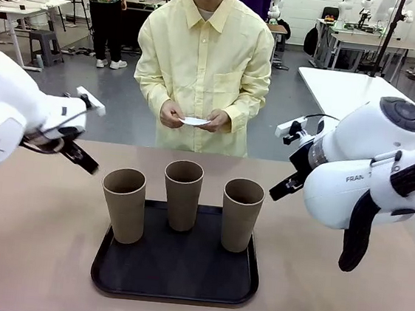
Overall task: Place coasters on the table and set cups on them.
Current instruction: Pick up one Reusable plastic cup and place it on a coaster set by the human.
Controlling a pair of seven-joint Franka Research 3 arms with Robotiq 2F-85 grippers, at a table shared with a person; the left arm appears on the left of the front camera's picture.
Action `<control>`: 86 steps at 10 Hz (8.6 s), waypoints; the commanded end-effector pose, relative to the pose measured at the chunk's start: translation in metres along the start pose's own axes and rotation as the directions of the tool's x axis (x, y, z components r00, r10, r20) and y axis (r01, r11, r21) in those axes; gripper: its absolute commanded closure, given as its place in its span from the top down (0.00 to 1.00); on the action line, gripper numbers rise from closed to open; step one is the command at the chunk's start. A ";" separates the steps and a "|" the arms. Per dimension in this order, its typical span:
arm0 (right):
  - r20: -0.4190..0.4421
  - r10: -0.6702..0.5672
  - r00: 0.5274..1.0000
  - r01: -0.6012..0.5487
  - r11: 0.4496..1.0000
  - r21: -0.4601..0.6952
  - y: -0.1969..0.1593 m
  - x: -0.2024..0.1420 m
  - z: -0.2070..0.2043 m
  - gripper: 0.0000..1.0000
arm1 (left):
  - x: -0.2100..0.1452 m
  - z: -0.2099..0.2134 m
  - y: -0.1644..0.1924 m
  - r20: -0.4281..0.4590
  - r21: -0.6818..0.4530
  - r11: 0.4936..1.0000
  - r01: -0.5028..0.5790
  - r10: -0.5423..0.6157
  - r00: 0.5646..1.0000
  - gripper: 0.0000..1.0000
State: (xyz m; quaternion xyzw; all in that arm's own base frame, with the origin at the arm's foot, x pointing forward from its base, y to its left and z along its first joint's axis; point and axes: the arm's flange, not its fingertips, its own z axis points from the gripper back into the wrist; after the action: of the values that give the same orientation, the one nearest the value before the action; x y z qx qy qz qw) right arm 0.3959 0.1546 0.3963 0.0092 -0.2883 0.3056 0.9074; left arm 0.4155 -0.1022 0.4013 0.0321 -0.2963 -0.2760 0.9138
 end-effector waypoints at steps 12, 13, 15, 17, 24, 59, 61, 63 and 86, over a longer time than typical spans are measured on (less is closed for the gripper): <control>-0.285 0.005 0.959 -0.015 0.999 -0.034 0.071 -0.031 0.172 1.00 | -0.040 0.182 -0.009 -0.207 -0.219 0.975 -0.037 -0.009 0.978 1.00; -0.169 -0.167 0.971 0.194 0.968 0.157 0.030 -0.045 0.179 1.00 | -0.041 0.176 0.017 -0.139 -0.400 0.907 -0.130 0.080 0.987 1.00; -0.027 -0.336 0.942 0.300 0.798 0.523 -0.017 -0.077 0.184 1.00 | -0.049 0.175 0.065 -0.041 -0.687 0.693 -0.218 0.263 0.964 1.00; -0.008 -0.416 0.910 0.289 0.620 0.730 -0.047 -0.099 0.170 1.00 | -0.062 0.158 0.100 -0.049 -0.817 0.522 -0.247 0.363 0.930 1.00; -0.221 -0.530 0.819 0.456 0.367 0.811 -0.090 -0.169 0.102 1.00 | -0.118 0.089 0.141 -0.289 -0.844 0.289 -0.451 0.463 0.838 1.00; -0.220 -0.641 0.735 0.515 0.317 0.797 -0.164 -0.217 0.129 1.00 | -0.169 0.104 0.139 -0.323 -0.823 0.221 -0.524 0.578 0.750 1.00; -0.220 -0.641 0.735 0.515 0.317 0.797 -0.164 -0.217 0.129 1.00 | -0.169 0.104 0.139 -0.323 -0.823 0.221 -0.524 0.578 0.750 1.00; -0.220 -0.641 0.735 0.515 0.317 0.797 -0.164 -0.217 0.129 1.00 | -0.169 0.104 0.139 -0.323 -0.823 0.221 -0.524 0.578 0.750 1.00; 0.584 0.387 0.714 -0.642 0.695 0.325 -0.106 -0.050 0.120 1.00 | -0.169 0.104 0.139 -0.323 -0.823 0.221 -0.524 0.578 0.750 1.00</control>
State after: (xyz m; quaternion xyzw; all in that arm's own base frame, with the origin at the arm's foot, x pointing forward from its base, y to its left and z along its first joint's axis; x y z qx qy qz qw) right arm 0.3492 0.0152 0.5026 0.2163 -0.3684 0.5692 0.7025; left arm 0.3107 0.1129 0.4285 -0.5559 -0.1205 -0.0408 0.8215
